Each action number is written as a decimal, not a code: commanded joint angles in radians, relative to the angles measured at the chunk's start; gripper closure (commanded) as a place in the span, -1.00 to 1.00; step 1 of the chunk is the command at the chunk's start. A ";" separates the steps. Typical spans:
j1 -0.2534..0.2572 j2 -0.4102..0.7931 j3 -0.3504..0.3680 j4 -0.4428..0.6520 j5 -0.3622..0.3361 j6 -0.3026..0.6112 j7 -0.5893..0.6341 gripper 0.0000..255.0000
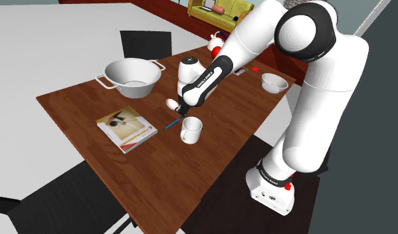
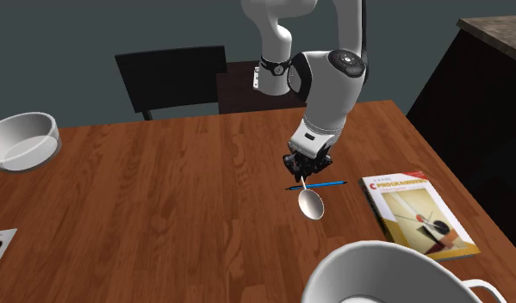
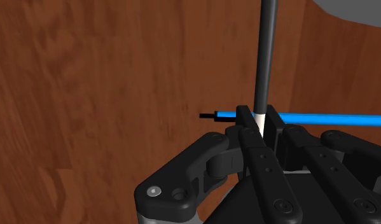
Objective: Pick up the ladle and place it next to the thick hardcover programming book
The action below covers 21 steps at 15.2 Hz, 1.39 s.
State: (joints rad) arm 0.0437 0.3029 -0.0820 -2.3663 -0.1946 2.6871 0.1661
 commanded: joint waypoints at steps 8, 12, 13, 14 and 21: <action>0.000 0.028 -0.002 0.002 -0.004 0.026 0.004 1.00; 0.000 0.028 -0.002 0.002 -0.004 0.026 0.004 -1.00; 0.000 0.028 -0.002 0.002 -0.004 0.026 0.004 -1.00; 0.000 0.028 -0.002 0.002 -0.004 0.026 0.004 -1.00; 0.005 -0.097 0.008 -0.009 0.011 -0.089 -0.007 -1.00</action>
State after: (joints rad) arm 0.0489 0.2119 -0.0743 -2.3756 -0.1848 2.6060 0.1607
